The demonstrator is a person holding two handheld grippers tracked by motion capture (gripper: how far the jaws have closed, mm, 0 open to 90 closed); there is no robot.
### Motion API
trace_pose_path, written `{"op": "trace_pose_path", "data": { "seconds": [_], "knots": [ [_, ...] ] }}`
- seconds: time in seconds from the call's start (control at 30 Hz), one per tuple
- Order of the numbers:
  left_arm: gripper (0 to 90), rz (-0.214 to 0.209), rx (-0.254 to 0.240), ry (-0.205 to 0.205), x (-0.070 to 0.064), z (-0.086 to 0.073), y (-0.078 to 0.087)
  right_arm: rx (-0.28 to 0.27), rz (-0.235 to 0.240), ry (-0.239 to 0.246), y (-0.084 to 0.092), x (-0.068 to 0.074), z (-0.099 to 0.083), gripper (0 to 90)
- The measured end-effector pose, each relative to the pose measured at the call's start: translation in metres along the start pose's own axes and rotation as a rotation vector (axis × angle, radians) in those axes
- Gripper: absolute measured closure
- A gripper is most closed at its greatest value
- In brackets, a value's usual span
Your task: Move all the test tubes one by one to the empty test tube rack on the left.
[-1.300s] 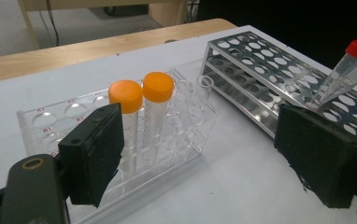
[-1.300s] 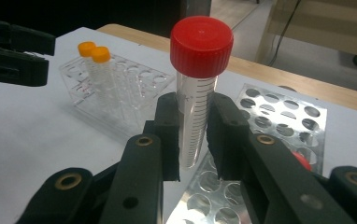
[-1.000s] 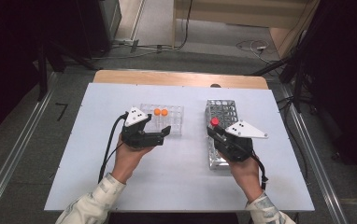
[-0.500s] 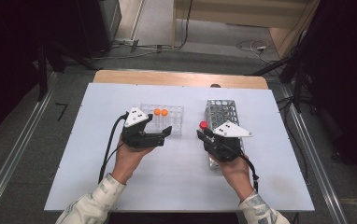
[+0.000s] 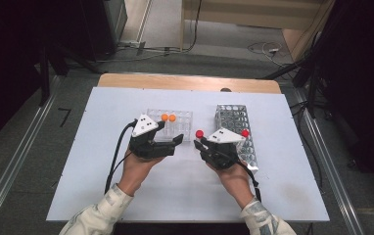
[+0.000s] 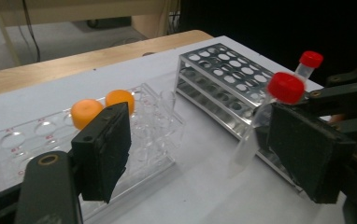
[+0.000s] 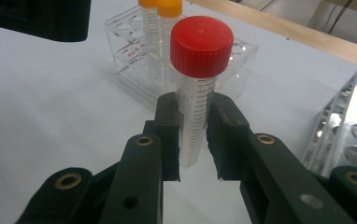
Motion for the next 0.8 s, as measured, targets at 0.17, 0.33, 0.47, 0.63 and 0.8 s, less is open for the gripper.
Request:
{"op": "trace_pose_path", "data": {
  "seconds": [0.17,0.33,0.47,0.63,0.8],
  "knots": [
    [28.4,-0.028,0.006,-0.035,-0.010,0.000,0.000,0.028,0.034,0.014,-0.015,0.015,-0.001,72.2],
    [36.9,-0.048,0.015,-0.054,-0.015,-0.002,0.000,0.032,0.061,0.024,-0.020,0.025,0.000,72.2],
    [48.3,-0.070,0.026,-0.071,-0.018,-0.004,-0.001,0.022,0.079,0.027,-0.020,0.033,0.003,72.2],
    [59.2,-0.064,0.039,-0.101,-0.020,-0.007,-0.002,0.022,0.092,0.035,-0.023,0.039,0.004,72.2],
    [68.9,-0.034,0.049,-0.102,-0.017,-0.009,-0.003,0.024,0.096,0.038,-0.023,0.041,0.005,72.2]
  ]
}}
Point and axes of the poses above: each handheld gripper's, and its own axes: y roughly backward along the jaws, z roughly out of its top, x roughly to its left, the point moved 6 cm from there along -y, roughly forward along the jaws, and after that the axes turned 11 degrees about -x, right-handed, at the moved point
